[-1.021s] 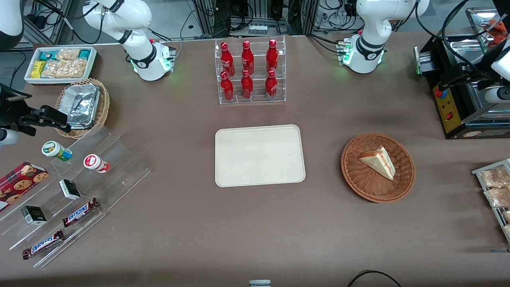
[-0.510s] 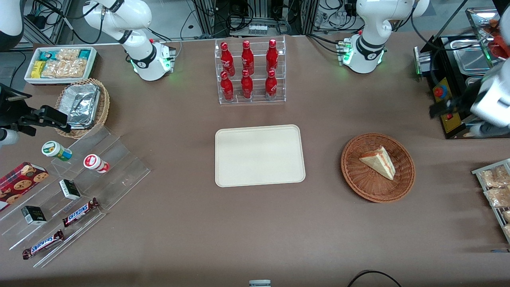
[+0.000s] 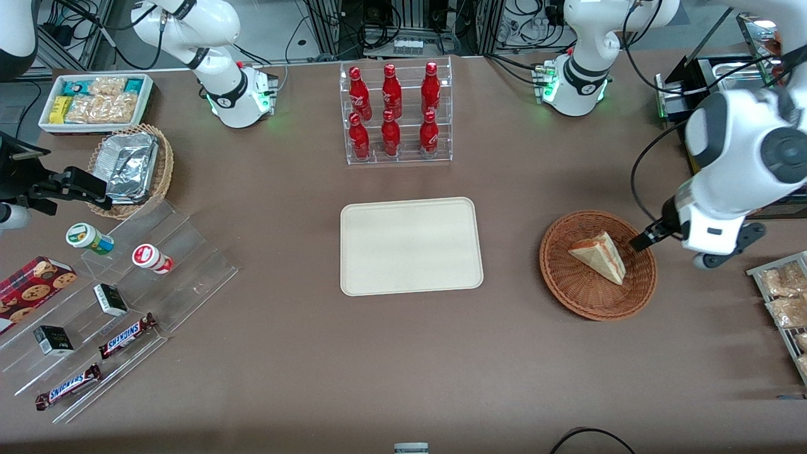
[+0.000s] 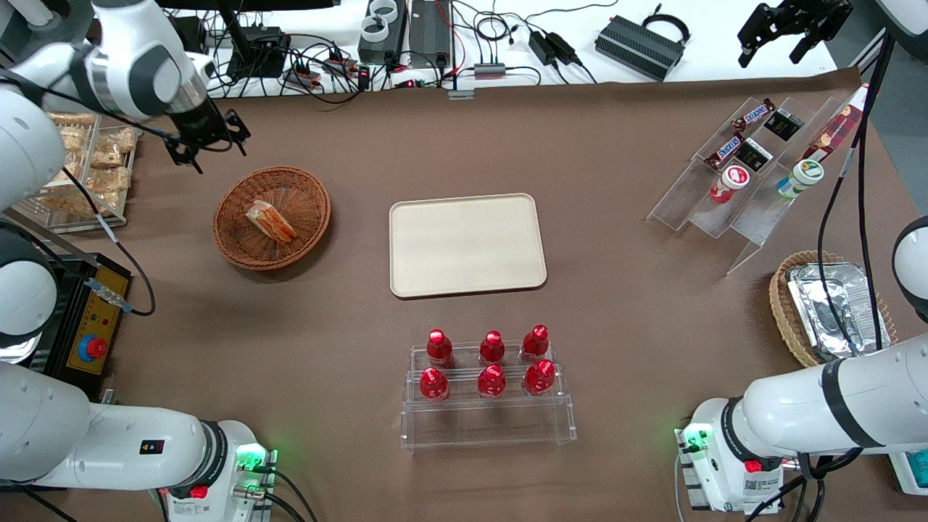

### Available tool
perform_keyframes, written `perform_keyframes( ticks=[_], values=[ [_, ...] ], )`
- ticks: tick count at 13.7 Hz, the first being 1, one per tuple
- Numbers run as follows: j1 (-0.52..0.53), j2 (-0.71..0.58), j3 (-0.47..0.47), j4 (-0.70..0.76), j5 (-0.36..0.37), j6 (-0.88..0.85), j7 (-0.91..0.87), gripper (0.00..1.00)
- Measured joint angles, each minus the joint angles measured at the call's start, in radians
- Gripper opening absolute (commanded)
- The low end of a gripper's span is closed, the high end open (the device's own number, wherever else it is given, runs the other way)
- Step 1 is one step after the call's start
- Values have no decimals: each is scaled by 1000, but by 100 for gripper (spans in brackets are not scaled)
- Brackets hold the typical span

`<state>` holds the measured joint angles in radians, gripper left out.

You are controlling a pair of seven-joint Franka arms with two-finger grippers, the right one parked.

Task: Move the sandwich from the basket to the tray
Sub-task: 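Move the left gripper over the wicker basket above the wrapped sandwich, then lower the left gripper and close it on the wrapped sandwich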

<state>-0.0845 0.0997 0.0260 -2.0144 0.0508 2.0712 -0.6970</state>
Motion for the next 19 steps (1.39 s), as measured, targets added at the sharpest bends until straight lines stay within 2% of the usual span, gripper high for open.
perform_keyframes(
  ticks=[4,12,13,14,15,16,19],
  values=[
    [-24,17,0,-168,0,262,-127,100],
    [-32,49,0,-347,0,485,-158,100],
    [-32,59,0,-355,0,504,-160,97],
    [-32,69,0,-359,0,523,-165,67],
    [-32,80,0,-359,0,539,-174,20],
    [-32,87,0,-359,0,549,-187,0],
    [-32,93,2,-349,0,559,-202,0]
  ],
)
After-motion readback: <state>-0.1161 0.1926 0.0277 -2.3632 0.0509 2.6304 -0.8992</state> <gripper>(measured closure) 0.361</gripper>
